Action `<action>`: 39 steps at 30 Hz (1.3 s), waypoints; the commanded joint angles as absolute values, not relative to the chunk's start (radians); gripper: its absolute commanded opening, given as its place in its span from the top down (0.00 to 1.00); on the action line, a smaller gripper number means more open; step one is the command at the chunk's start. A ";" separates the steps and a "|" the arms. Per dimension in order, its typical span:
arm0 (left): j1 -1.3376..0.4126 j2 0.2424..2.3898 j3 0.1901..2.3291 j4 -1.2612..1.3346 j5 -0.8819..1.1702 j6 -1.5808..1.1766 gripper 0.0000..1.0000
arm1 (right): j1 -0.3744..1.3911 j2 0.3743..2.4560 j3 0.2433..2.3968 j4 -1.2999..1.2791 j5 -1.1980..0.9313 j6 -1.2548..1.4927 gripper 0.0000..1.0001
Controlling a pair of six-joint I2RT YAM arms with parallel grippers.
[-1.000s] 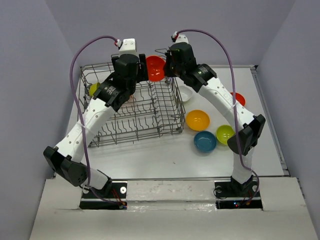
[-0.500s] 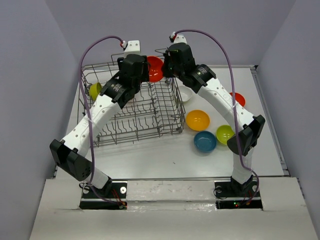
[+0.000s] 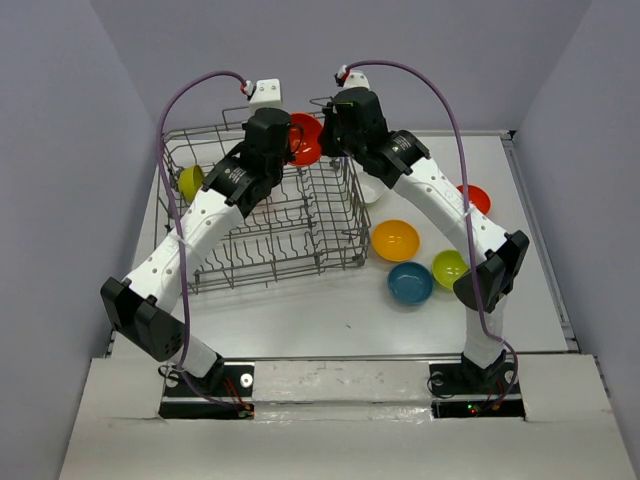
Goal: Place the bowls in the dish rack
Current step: Pass from the right arm to the left
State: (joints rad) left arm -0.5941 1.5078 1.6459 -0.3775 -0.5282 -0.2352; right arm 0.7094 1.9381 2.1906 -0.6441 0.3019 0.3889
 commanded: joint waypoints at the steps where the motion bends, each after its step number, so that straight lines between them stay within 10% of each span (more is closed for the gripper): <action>1: -0.592 1.502 1.689 -0.367 -0.541 -0.221 0.97 | 0.709 1.885 2.197 -0.586 0.314 0.371 0.99; 39: -0.604 1.491 1.671 -0.330 -0.554 -0.192 1.00 | 0.709 1.901 2.189 -0.577 0.313 0.361 0.91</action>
State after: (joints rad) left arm -0.5968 1.5108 1.6501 -0.3756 -0.5438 -0.2321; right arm 0.7136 1.9381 2.1796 -0.6239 0.3069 0.3920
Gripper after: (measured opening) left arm 0.167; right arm 0.077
